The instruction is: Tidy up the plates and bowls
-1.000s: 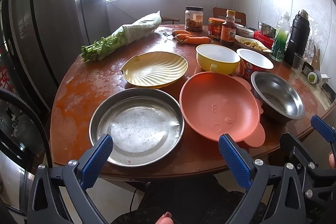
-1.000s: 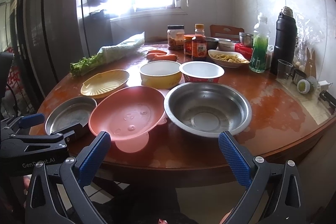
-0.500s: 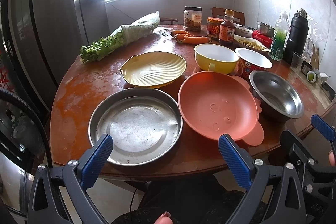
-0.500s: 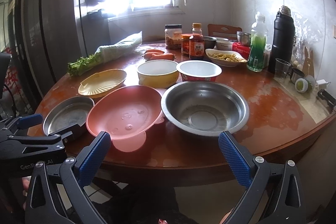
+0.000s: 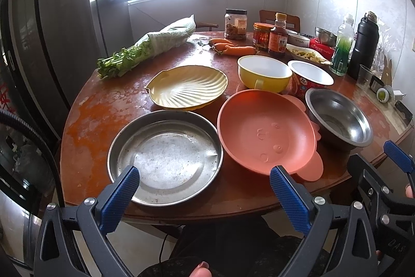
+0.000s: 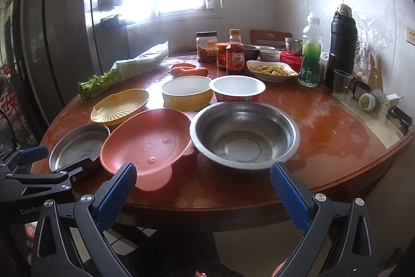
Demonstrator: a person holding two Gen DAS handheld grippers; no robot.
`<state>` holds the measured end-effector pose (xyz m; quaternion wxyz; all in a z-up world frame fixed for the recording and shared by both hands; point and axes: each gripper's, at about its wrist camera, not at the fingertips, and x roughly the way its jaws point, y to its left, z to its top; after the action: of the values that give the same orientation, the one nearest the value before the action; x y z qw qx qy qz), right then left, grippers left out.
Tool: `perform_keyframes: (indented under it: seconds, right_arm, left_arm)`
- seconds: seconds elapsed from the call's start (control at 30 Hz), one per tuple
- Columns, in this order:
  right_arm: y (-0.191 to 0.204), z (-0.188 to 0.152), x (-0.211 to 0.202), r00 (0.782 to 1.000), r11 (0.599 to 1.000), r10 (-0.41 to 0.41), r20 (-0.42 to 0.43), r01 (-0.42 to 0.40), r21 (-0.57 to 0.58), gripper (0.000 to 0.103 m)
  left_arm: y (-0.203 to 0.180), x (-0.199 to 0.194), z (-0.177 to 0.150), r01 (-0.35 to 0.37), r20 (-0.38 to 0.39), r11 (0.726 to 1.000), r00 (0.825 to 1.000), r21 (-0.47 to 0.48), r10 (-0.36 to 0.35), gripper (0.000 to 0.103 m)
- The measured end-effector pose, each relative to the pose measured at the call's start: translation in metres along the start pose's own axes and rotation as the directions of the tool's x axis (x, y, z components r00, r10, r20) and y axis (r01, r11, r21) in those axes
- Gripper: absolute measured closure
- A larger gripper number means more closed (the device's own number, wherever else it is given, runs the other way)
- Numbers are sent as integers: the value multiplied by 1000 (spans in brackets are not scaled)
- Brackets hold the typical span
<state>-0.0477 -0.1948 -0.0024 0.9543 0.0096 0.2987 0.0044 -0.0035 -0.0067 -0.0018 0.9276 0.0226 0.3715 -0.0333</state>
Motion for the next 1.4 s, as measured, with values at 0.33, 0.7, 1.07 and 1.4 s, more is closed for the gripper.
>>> perform_keyframes:
  seconds: [0.33,0.7,1.07,1.4]
  right_arm:
    - [6,6,-2,1000,1000,17,12,-17,8,0]
    - [62,13,2,984,982,176,-23,-177,-71,0]
    - [111,25,16,959,954,269,-87,-277,-112,0]
    - [123,91,95,973,971,191,-133,-207,-118,0]
  left_arm:
    - [23,-4,4,13,12,999,1000,-47,-13,1]
    - [84,-5,4,-75,9,988,997,-138,77,1]
    - [131,6,10,-74,-14,984,997,-161,73,1]
    - [138,46,61,-31,-25,996,999,-88,29,1]
